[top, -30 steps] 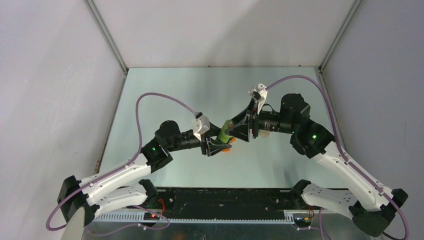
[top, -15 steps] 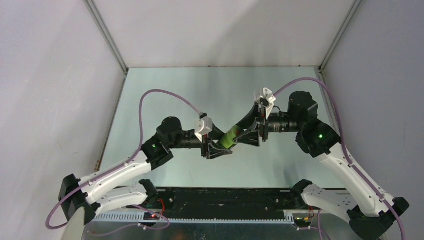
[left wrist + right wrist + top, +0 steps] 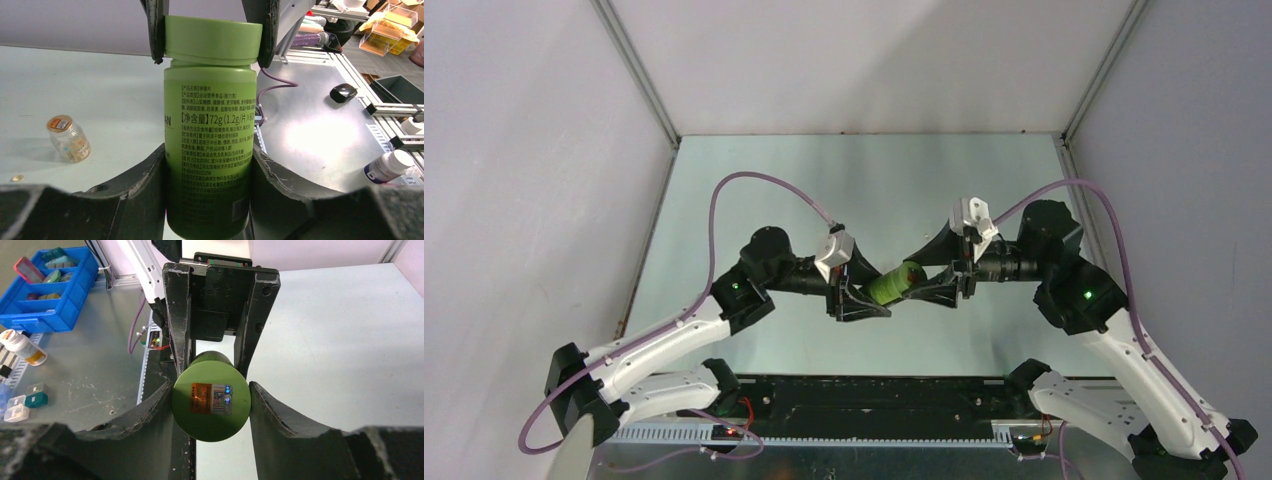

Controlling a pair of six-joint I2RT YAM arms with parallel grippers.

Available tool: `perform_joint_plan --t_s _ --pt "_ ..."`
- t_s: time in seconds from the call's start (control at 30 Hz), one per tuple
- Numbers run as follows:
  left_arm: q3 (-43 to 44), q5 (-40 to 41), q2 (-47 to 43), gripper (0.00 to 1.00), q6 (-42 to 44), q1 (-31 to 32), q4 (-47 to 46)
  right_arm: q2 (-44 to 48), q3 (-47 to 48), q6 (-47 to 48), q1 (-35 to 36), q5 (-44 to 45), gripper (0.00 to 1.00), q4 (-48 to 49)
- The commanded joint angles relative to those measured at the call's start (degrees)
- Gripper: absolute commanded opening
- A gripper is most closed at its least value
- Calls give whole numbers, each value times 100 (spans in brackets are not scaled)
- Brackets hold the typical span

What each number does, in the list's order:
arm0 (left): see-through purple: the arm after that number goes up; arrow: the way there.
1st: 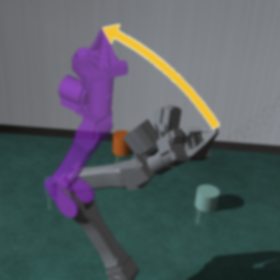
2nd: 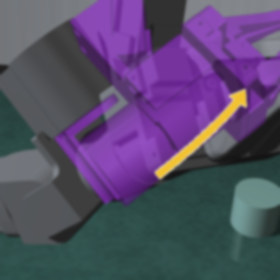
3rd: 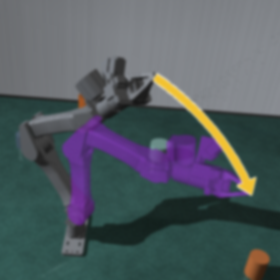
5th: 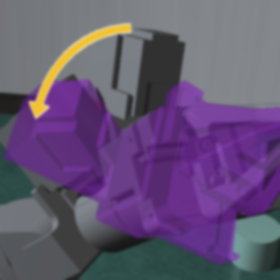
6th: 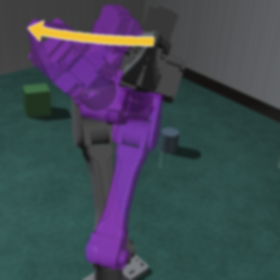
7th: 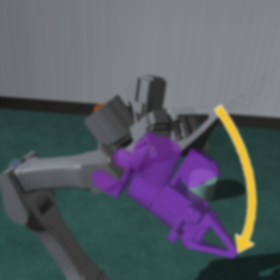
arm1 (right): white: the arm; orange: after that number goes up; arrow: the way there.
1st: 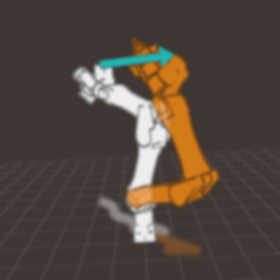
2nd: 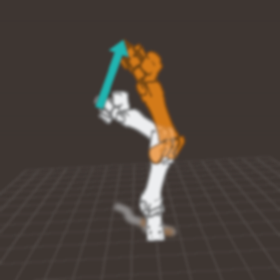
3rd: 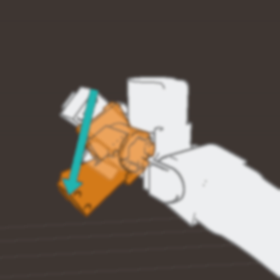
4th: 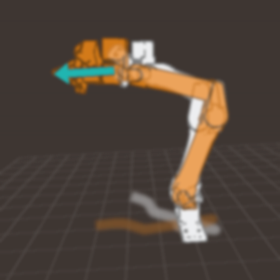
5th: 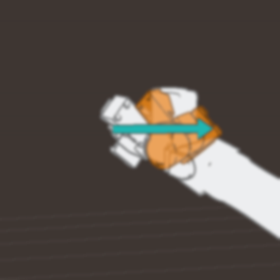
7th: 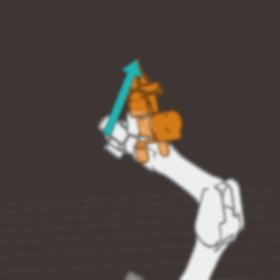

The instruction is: Sort the pills into containers

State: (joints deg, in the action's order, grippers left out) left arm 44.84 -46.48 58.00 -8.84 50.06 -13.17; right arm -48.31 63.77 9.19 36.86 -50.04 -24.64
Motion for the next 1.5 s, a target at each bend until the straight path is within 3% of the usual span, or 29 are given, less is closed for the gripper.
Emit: perform_joint_plan --t_s 0.0,0.23,0.33,0.63,0.87,1.0,1.07,1.13,1.2,1.47 --pt "284 -13 -184 0 -37 -22 -863 -134 -93 -412 153 376 4 39" --pt "19 524 -206 0 -288 -20 -1789 102 -939 -2520 370 1605 3 1891" --pt "-1 636 -163 0 -379 -22 -1948 203 -1278 -2936 439 1802 3 2355" --pt "101 871 -209 0 30 -22 -1332 66 -998 -3121 536 2331 3 1611" --pt "219 1226 -115 0 444 -16 -822 -252 -561 -3617 653 3379 7 694" --pt "193 1303 9 0 425 -15 -858 -329 -541 -4129 674 3754 23 692" --pt "147 1341 56 0 408 -14 -889 -289 -497 -4049 658 3671 42 809" --pt "74 1421 96 0 383 -22 -965 -172 -438 -3882 519 3484 74 894" --pt "23 1445 150 0 350 -22 -1016 -23 -422 -3724 313 3134 96 991" --pt "-47 1125 179 0 192 -21 -1237 468 -409 -2980 -530 1970 99 807"
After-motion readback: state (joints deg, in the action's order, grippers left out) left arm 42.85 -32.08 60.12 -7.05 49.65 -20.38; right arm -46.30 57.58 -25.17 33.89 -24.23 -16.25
